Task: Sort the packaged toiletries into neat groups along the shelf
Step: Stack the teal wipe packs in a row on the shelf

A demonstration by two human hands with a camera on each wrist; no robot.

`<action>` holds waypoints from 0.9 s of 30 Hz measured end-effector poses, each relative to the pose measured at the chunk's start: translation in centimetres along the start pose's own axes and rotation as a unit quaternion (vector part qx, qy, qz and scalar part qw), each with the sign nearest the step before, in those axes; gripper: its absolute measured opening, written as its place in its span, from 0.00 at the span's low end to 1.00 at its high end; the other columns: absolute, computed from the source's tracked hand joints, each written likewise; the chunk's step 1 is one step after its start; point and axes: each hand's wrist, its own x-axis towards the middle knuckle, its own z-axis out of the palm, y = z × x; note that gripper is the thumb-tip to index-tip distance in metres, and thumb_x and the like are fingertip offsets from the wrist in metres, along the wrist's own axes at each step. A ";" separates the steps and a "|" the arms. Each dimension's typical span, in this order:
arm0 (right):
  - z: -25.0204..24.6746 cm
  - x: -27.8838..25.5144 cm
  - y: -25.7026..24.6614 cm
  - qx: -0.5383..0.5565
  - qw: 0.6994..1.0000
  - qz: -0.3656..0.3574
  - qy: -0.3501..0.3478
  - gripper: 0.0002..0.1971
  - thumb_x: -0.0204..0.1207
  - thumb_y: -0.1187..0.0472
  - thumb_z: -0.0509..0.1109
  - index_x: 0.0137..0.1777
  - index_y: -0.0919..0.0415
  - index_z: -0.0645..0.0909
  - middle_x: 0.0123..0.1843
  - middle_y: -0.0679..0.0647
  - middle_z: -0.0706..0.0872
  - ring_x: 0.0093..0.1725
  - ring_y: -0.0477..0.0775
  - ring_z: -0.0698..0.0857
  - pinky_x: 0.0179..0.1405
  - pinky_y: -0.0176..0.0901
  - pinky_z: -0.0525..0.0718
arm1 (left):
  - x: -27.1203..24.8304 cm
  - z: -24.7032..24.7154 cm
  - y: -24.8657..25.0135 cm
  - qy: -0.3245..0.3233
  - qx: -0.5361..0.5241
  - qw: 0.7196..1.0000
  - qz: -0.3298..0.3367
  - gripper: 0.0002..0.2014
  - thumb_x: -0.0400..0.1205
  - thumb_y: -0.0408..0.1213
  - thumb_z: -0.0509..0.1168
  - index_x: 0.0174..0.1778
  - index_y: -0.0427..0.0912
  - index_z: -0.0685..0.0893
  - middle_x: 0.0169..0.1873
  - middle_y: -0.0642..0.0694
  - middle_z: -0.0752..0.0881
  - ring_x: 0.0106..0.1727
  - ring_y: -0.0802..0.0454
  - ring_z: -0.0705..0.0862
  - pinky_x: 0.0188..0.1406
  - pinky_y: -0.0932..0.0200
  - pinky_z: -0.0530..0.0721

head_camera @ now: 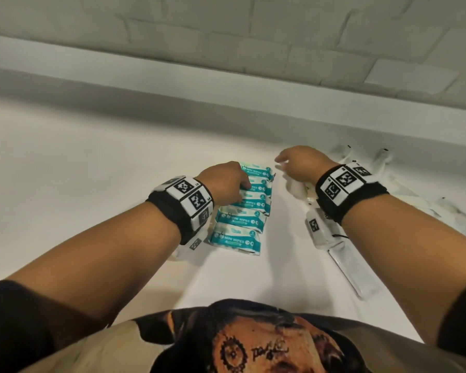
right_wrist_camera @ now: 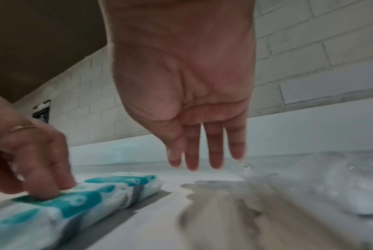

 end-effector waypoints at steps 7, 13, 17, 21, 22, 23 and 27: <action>1.0 -0.5 -3.5 -0.029 0.991 -0.127 -0.030 0.24 0.75 0.52 0.72 0.71 0.53 0.78 0.66 0.52 0.79 0.62 0.53 0.80 0.61 0.50 0.80 | -3.7 1.8 1.5 -0.181 0.125 0.973 0.074 0.63 0.66 0.61 0.76 0.84 0.52 0.38 0.84 0.52 0.37 0.85 0.46 0.40 0.84 0.43 0.49; 1.3 0.7 -3.0 -0.009 0.992 -0.121 -0.023 0.26 0.74 0.53 0.74 0.73 0.52 0.76 0.67 0.50 0.78 0.64 0.52 0.78 0.63 0.47 0.79 | -2.6 3.0 1.4 -0.079 0.140 0.983 0.091 0.57 0.68 0.56 0.75 0.85 0.48 0.43 0.85 0.51 0.43 0.85 0.47 0.48 0.80 0.51 0.60; 1.0 2.5 -2.2 -0.007 0.994 -0.105 -0.012 0.26 0.74 0.54 0.74 0.73 0.51 0.76 0.67 0.49 0.79 0.64 0.54 0.78 0.64 0.50 0.79 | -0.4 2.2 1.4 -0.073 0.135 0.985 0.085 0.57 0.67 0.55 0.75 0.85 0.50 0.45 0.85 0.54 0.44 0.85 0.49 0.51 0.76 0.51 0.66; 0.3 5.2 -1.4 -0.015 0.997 -0.082 -0.003 0.23 0.74 0.55 0.73 0.70 0.50 0.78 0.66 0.50 0.81 0.61 0.56 0.81 0.58 0.51 0.82 | 2.7 0.6 1.3 -0.077 0.133 0.985 0.078 0.57 0.66 0.51 0.76 0.85 0.50 0.46 0.84 0.53 0.45 0.84 0.49 0.54 0.74 0.52 0.69; -0.1 6.2 -1.1 -0.016 0.997 -0.079 -0.001 0.22 0.74 0.55 0.72 0.69 0.50 0.79 0.65 0.51 0.81 0.60 0.57 0.81 0.57 0.51 0.82 | 3.9 0.1 1.2 -0.078 0.133 0.985 0.077 0.57 0.66 0.50 0.76 0.85 0.49 0.46 0.84 0.53 0.46 0.83 0.49 0.55 0.74 0.53 0.69; -0.1 7.0 -0.9 -0.018 0.997 -0.076 0.001 0.20 0.75 0.55 0.71 0.68 0.50 0.79 0.64 0.53 0.81 0.59 0.57 0.82 0.56 0.51 0.82 | 4.8 -0.3 1.1 -0.081 0.133 0.985 0.074 0.57 0.66 0.50 0.77 0.85 0.49 0.47 0.84 0.52 0.46 0.83 0.49 0.56 0.75 0.53 0.69; -1.0 10.9 0.1 -0.030 0.998 -0.047 0.020 0.17 0.77 0.52 0.67 0.66 0.49 0.80 0.60 0.56 0.78 0.56 0.61 0.82 0.54 0.52 0.82 | 9.3 -2.0 0.7 -0.090 0.143 0.984 0.060 0.58 0.65 0.49 0.78 0.85 0.48 0.48 0.83 0.50 0.51 0.80 0.48 0.63 0.73 0.51 0.75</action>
